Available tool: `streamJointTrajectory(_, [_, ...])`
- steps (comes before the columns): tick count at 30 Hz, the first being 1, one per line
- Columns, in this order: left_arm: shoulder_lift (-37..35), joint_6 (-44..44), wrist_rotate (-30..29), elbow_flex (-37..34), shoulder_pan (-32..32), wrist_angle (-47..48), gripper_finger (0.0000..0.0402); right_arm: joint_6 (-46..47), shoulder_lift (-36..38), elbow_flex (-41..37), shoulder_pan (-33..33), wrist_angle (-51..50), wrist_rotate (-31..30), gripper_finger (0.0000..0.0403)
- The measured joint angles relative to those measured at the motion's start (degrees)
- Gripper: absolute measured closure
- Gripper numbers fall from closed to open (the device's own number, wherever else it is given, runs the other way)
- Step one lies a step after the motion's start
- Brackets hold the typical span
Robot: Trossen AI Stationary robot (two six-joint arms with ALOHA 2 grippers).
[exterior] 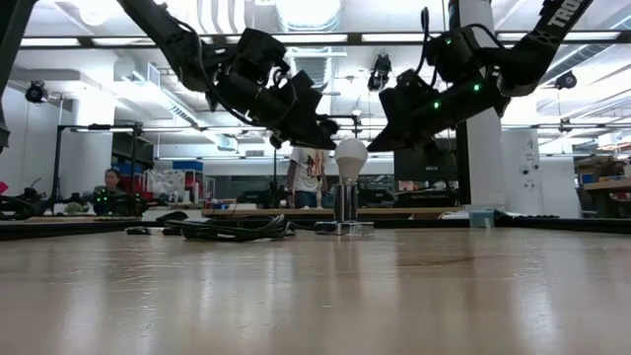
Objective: Screw lightbulb
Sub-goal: Remove the lightbulb from the lamp, then return to Home Position
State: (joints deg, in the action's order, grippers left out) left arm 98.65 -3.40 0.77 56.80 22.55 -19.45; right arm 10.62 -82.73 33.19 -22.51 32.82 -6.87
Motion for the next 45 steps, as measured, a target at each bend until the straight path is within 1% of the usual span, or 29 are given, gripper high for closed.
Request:
streamJointTrajectory(11, [0.0,-0.6,-1.4,0.0,0.1,0.8,0.0401,0.0,0.3,0.0,2.6,-1.7,0.2,0.0403])
streamJointTrajectory(22, [0.0,-0.6,-2.4,-0.3,0.1,4.3,0.0401,0.2,0.6,0.0,2.5,-2.6,-0.4,0.0403])
streamJointTrajectory(24, [-0.1,-0.4,-3.6,-0.3,0.1,6.3,0.0401,-0.9,1.4,0.0,2.5,-4.4,-0.8,0.0403])
streamJointTrajectory(27, [-0.9,0.8,-6.4,-0.3,0.1,10.8,0.0401,-1.7,4.1,0.0,2.2,-10.2,-3.3,0.0403])
streamJointTrajectory(31, [-1.1,1.1,-6.9,-0.4,0.1,12.6,0.0401,-0.6,8.0,-1.3,1.4,-15.7,-3.8,0.0403])
streamJointTrajectory(35, [-0.6,1.3,-6.3,-0.4,0.0,12.4,0.0401,2.7,9.5,-3.3,1.5,-15.9,-3.2,0.0403])
streamJointTrajectory(40, [-0.6,1.6,-6.3,-0.4,-0.1,12.3,0.0401,5.3,9.5,-5.7,1.5,-16.5,-2.8,0.0403])
streamJointTrajectory(45, [-0.6,2.4,-6.2,-0.4,-0.5,12.9,0.0401,5.9,9.5,-6.3,1.5,-18.1,-5.0,0.0403])
